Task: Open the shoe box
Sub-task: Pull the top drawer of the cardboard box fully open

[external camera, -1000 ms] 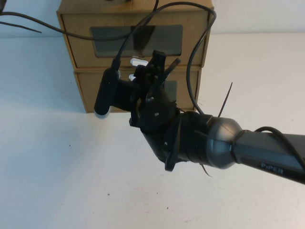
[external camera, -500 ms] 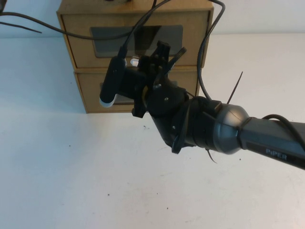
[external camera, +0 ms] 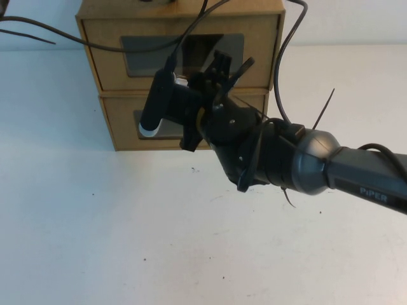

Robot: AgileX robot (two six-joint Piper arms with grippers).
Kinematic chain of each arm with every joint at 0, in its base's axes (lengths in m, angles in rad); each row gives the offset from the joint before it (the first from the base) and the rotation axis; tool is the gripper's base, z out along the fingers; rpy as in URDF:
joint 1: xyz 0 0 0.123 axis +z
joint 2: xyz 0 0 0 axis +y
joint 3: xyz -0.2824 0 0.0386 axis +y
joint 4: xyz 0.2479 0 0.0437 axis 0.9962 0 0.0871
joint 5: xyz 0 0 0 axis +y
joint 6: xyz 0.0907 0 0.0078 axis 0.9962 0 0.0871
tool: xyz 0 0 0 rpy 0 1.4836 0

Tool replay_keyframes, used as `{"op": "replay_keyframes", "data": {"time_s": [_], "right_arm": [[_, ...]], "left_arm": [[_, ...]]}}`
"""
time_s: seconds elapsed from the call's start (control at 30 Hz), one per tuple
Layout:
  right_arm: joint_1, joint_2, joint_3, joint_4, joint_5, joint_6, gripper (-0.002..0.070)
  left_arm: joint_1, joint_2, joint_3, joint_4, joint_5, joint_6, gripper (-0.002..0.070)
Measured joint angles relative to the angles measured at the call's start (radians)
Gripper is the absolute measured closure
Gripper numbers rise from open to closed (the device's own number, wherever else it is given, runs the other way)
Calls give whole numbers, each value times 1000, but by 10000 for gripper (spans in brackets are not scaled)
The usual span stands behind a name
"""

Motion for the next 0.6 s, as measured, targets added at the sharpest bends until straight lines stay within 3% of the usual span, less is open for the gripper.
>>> {"op": "replay_keyframes", "data": {"time_s": [0.6], "right_arm": [[0, 36, -48, -2, -5, 0, 468]], "left_arm": [[0, 0, 0, 0, 2, -91, 680]]}}
